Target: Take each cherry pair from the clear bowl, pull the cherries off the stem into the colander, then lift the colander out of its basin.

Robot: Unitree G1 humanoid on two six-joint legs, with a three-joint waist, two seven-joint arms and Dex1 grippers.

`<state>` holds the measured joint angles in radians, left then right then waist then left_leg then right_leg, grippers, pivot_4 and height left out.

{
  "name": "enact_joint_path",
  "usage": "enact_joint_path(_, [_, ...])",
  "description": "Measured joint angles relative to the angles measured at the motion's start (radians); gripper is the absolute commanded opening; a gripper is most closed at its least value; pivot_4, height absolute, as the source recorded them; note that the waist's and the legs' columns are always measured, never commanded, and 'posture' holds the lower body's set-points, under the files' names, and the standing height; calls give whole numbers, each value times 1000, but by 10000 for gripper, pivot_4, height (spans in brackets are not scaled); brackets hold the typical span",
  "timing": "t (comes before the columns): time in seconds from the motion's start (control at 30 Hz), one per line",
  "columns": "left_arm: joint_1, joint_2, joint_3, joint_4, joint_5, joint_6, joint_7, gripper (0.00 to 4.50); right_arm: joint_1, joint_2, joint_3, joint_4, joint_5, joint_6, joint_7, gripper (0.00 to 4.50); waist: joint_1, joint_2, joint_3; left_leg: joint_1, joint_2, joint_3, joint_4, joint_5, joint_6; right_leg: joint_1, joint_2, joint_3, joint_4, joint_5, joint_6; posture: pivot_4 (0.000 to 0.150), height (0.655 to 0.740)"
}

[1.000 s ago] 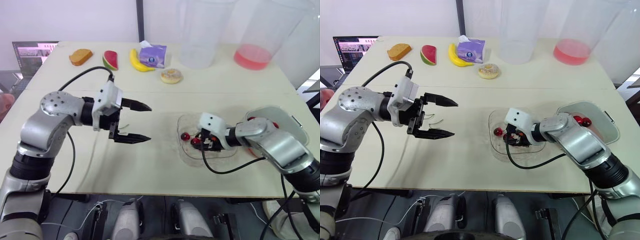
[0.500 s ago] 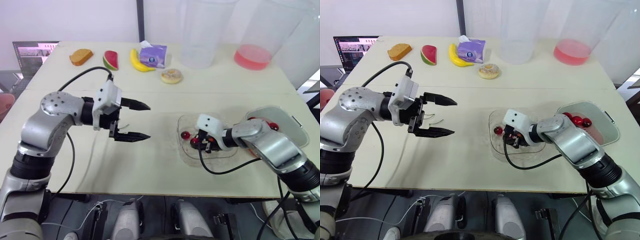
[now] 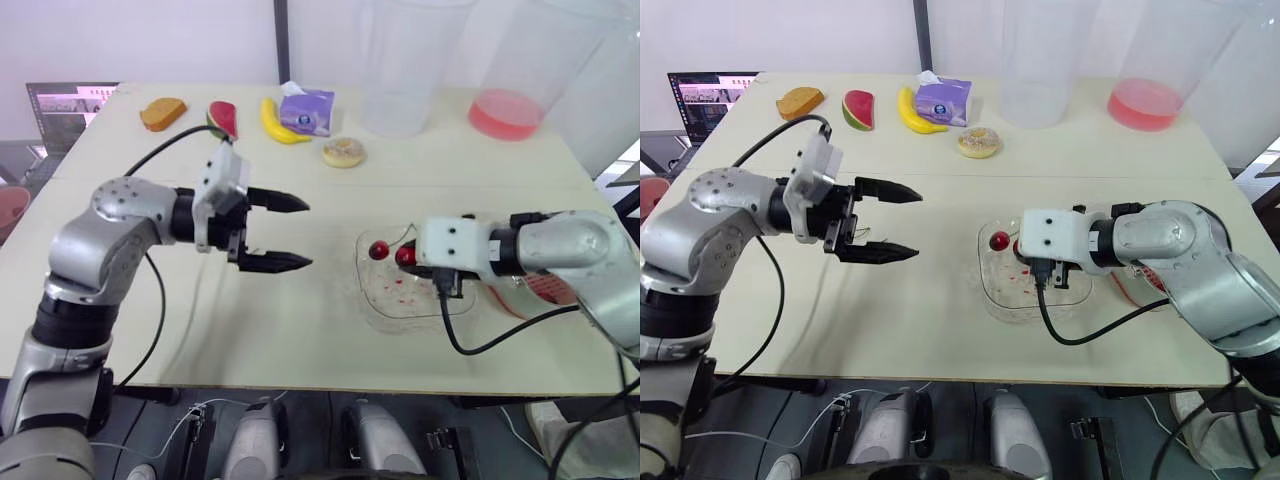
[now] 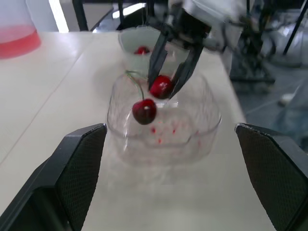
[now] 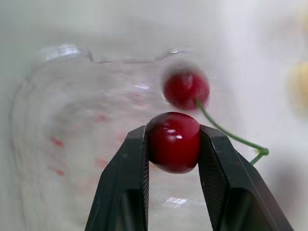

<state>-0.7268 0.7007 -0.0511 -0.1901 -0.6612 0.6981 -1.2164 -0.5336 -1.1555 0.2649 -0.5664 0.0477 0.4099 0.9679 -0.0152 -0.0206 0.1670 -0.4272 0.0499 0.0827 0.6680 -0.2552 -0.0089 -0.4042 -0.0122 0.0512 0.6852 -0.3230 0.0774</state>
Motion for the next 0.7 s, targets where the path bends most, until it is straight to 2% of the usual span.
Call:
enact_joint_path(0.17, [-91,-54,8,67,-86,170,63,45000,-28,43,28,126,-243,-463,-82,9401,-4,0,0,0,0,0,0,1,-1,-1,1,0,1,0,0,1500,7400])
enact_joint_path(0.33, [-167,-141,17,163,-151,314,141,45000,-49,139,53,219,-373,-750,-155,9401,-1,0,0,0,0,1,0,5,-8,-1,0,0,2,0,0,1500,7400])
enact_joint_path(0.57, [-176,-271,34,226,-158,393,298,45000,-74,223,53,273,-439,-846,-158,9401,0,0,0,0,0,0,1,5,-9,-1,-1,1,3,0,0,1500,7400])
enact_joint_path(0.7, [-164,-290,50,228,-168,427,335,45000,-75,236,43,277,-440,-845,-154,9401,-2,0,0,1,0,0,1,6,-10,-1,-1,1,3,0,0,1500,7400])
